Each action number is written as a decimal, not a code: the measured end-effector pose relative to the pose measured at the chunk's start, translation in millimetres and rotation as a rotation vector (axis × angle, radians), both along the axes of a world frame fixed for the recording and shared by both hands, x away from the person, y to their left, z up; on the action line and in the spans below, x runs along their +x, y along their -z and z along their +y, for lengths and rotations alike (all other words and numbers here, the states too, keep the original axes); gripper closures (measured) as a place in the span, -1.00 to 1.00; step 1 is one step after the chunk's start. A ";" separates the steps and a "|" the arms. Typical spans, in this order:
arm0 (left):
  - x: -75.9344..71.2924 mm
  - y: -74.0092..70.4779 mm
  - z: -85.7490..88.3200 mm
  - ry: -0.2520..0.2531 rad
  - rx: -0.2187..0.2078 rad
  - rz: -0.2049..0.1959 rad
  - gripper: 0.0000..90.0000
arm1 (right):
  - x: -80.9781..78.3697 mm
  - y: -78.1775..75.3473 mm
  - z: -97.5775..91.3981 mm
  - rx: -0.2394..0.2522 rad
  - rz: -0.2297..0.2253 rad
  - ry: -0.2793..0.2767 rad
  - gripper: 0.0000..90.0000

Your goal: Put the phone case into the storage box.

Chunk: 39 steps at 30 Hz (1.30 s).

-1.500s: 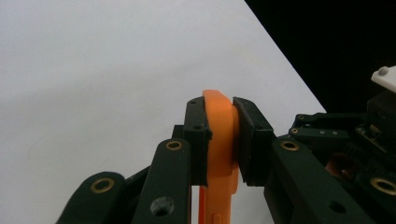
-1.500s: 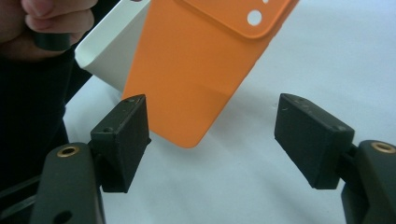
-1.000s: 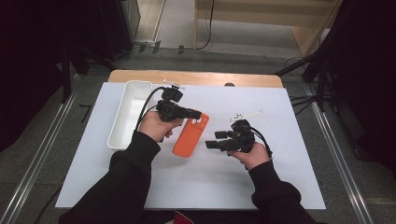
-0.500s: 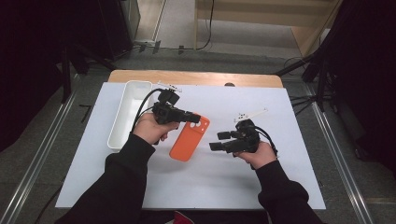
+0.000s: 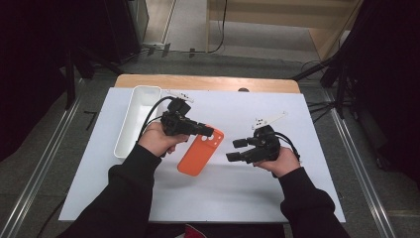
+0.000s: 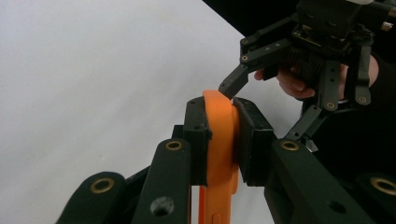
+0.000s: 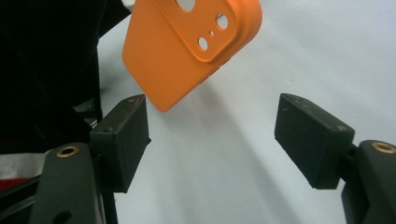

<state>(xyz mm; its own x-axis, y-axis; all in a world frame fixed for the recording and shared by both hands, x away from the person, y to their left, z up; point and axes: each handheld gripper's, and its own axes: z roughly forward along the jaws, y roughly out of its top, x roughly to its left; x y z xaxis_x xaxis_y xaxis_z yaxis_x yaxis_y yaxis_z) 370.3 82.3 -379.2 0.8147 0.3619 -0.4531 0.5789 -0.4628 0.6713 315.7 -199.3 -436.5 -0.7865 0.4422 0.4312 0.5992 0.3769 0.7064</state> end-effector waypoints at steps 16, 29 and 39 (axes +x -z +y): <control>-10.6 -2.3 2.5 0.100 -0.041 -0.003 0.69 | 3.9 -15.2 -4.2 -0.025 -0.036 -0.115 -0.44; -12.0 -2.2 0.0 0.159 -0.012 -0.027 0.70 | 9.0 -23.7 3.9 -0.024 -0.069 -0.216 -0.42; -11.6 -1.8 -3.7 0.209 -0.002 -0.023 0.69 | 12.8 -20.8 8.9 -0.024 -0.072 -0.260 -0.36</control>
<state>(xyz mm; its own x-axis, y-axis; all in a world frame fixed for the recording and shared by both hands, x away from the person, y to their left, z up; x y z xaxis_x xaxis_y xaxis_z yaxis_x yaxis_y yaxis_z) 358.7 78.7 -377.3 0.8821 0.1829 -0.4341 0.4550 -0.5698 0.6843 328.5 -190.4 -415.7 -0.9033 0.2308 0.3618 0.4285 0.5284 0.7329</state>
